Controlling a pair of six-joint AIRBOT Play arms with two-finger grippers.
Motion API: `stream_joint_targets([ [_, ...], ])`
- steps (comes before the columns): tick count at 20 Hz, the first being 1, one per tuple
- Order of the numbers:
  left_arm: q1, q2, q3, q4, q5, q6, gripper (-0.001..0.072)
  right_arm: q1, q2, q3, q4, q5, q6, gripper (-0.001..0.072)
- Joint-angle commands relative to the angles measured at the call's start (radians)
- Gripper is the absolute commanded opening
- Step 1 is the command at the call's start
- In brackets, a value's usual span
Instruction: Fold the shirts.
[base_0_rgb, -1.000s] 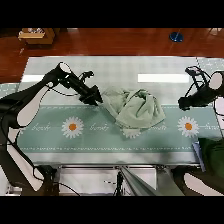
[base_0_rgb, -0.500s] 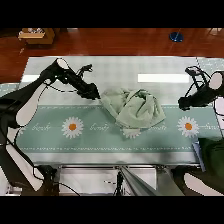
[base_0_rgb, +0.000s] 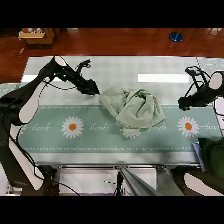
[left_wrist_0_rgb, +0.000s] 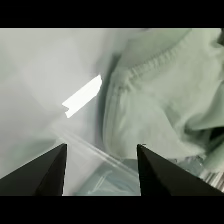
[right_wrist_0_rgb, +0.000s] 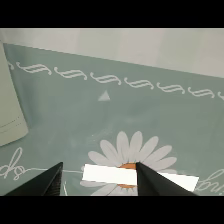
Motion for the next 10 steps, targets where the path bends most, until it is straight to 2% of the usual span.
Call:
stream_joint_targets([
  [1,-0.002,-0.016,0.003,-0.03,-0.1,0.054,0.0596,0.0,0.0,0.0,-0.002,0.0,0.0,0.0516],
  [5,-0.002,-0.023,0.004,-0.026,-0.105,0.119,0.0596,0.0,0.0,0.0,-0.003,0.0,-0.001,0.0516],
  [8,-0.007,-0.038,0.008,-0.018,-0.097,0.117,0.0591,0.0,0.0,0.0,-0.005,0.0,-0.001,0.0516],
  [9,-0.008,-0.038,0.008,-0.018,-0.098,0.113,0.0583,0.0,0.0,0.0,-0.004,0.001,-0.001,0.0517],
  [10,-0.007,-0.034,0.008,-0.018,-0.109,0.113,0.0531,0.0,0.0,0.0,-0.004,0.001,-0.001,0.0516],
])
